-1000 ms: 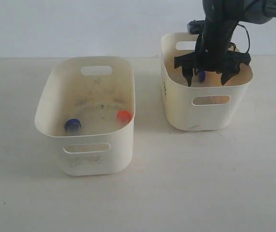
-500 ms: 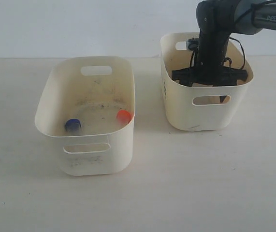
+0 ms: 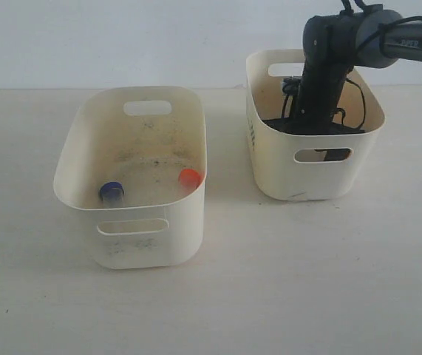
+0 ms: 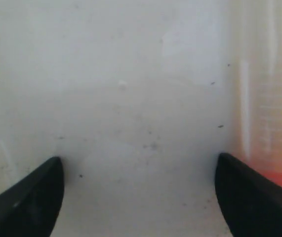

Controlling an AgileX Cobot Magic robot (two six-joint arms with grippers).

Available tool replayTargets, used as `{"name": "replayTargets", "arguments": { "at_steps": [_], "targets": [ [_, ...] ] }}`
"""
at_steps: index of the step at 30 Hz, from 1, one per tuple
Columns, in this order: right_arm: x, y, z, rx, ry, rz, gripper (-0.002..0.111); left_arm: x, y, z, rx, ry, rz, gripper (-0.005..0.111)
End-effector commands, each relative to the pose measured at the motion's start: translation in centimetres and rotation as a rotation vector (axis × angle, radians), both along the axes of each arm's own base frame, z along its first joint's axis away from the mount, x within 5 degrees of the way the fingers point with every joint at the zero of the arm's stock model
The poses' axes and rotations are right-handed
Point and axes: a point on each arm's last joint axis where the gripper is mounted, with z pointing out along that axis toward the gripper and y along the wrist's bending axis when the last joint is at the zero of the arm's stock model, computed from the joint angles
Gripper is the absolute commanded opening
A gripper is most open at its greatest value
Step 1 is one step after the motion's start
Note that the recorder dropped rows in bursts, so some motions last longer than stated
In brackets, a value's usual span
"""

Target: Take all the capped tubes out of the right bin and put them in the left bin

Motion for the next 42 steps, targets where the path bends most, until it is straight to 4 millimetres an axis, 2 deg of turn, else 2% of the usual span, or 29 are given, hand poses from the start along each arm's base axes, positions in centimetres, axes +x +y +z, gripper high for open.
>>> {"name": "replayTargets", "arguments": {
  "at_steps": [1,3,6,9,12,13,20,23,27,32,35,37,38,39,40,41,42],
  "targets": [
    [0.6,-0.9,-0.1,-0.004,-0.039,0.056,0.078,0.0,0.0,-0.1,-0.011,-0.001,-0.004,0.004],
    [0.5,-0.7,0.0,0.010,-0.036,0.073,0.077,0.0,0.0,-0.1,-0.011,-0.001,-0.004,0.004],
    [0.7,-0.7,0.0,0.014,-0.053,0.081,0.064,0.0,0.0,-0.1,-0.011,-0.001,-0.004,0.004],
    [0.7,-0.7,0.0,0.015,-0.058,0.081,0.039,0.0,0.0,-0.1,-0.011,-0.001,-0.004,0.004],
    [0.9,-0.7,0.1,0.018,-0.085,0.093,0.006,0.0,0.0,-0.1,-0.011,-0.001,-0.004,0.004],
    [1.0,-0.6,0.2,0.021,-0.098,0.098,0.000,0.0,0.0,-0.1,-0.011,-0.001,-0.004,0.004],
    [2.3,-0.7,3.7,0.017,-0.326,0.119,0.000,0.0,0.0,-0.1,-0.011,-0.001,-0.004,0.004],
    [2.6,-0.8,4.5,0.014,-0.379,0.126,0.000,0.0,0.0,-0.1,-0.011,-0.001,-0.004,0.004],
    [2.8,-1.0,4.3,-0.023,-0.398,0.149,0.000,0.0,0.0,-0.1,-0.011,-0.001,-0.004,0.004],
    [3.6,-1.9,3.4,-0.150,-0.447,0.189,0.000,0.0,0.0,-0.1,-0.011,-0.001,-0.004,0.004],
    [4.3,-1.6,3.5,-0.131,-0.525,0.197,0.000,0.0,0.0,-0.1,-0.011,-0.001,-0.004,0.004],
    [4.6,-1.4,3.7,-0.115,-0.565,0.200,0.008,0.0,0.0,-0.1,-0.011,-0.001,-0.004,0.004],
    [4.6,-1.4,3.8,-0.110,-0.574,0.200,0.022,0.0,0.0,-0.1,-0.011,-0.001,-0.004,0.004],
    [4.7,-1.4,3.6,-0.109,-0.575,0.201,0.029,0.0,0.0,-0.1,-0.011,-0.001,-0.004,0.004],
    [4.7,-1.4,3.3,-0.109,-0.572,0.202,0.049,0.0,0.0,-0.1,-0.011,-0.001,-0.004,0.004],
    [4.7,-1.4,2.9,-0.111,-0.563,0.202,0.060,0.0,0.0,-0.1,-0.011,-0.001,-0.004,0.004],
    [4.8,-1.3,2.4,-0.113,-0.554,0.204,0.065,0.0,0.0,-0.1,-0.011,-0.001,-0.004,0.004]
  ]
}}
